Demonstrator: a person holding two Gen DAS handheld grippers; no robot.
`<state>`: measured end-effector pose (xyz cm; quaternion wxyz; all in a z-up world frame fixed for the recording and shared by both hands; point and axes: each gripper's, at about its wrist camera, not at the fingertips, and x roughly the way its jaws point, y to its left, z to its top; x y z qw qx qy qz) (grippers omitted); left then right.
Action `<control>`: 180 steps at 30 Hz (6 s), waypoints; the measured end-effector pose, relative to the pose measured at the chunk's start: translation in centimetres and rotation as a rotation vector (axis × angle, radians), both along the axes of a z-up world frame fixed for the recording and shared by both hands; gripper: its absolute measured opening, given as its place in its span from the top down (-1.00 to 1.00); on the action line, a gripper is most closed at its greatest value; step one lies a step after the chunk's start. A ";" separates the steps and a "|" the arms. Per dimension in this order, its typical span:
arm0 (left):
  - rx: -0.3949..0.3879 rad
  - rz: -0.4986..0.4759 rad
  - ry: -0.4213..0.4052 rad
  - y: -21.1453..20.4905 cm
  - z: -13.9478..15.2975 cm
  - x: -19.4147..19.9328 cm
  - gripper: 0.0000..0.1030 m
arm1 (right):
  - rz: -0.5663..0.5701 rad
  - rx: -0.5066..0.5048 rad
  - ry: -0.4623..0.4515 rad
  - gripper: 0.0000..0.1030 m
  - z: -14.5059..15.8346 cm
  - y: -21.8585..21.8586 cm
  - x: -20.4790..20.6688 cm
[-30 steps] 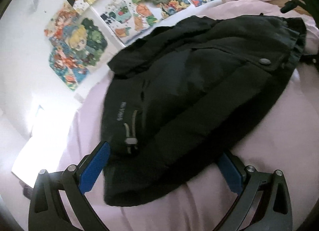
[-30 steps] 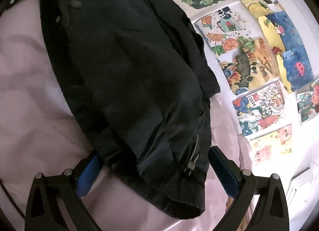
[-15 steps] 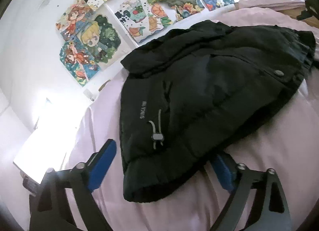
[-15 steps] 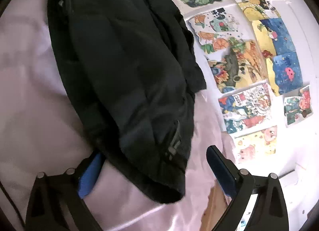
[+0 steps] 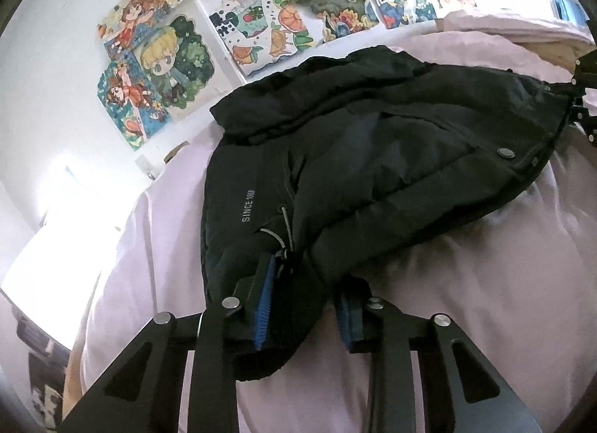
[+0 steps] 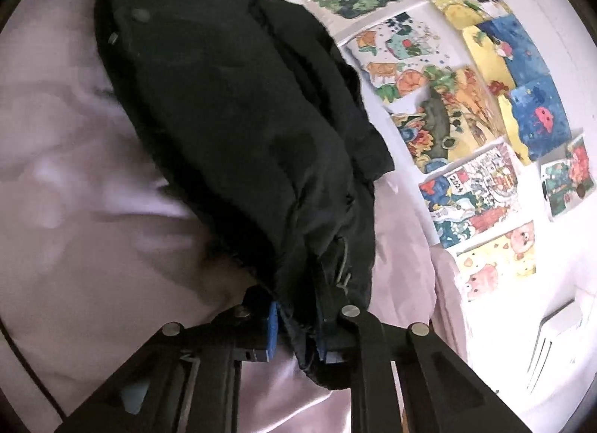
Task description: Fold large clothes
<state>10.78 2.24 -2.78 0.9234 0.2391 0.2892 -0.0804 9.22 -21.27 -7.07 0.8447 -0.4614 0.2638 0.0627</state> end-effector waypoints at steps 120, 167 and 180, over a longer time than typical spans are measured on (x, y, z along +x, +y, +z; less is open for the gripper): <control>-0.080 0.074 -0.150 -1.5 18.3 30.8 0.96 | -0.326 0.621 -0.396 0.91 21.0 -5.3 28.3; -0.320 0.150 -0.115 -0.9 12.7 36.8 -0.83 | -0.265 0.732 -0.142 -0.78 13.4 -6.0 37.3; -0.069 -0.057 -0.088 -6.9 7.0 37.0 -0.97 | -0.053 0.826 -0.010 -0.93 11.0 -4.0 37.3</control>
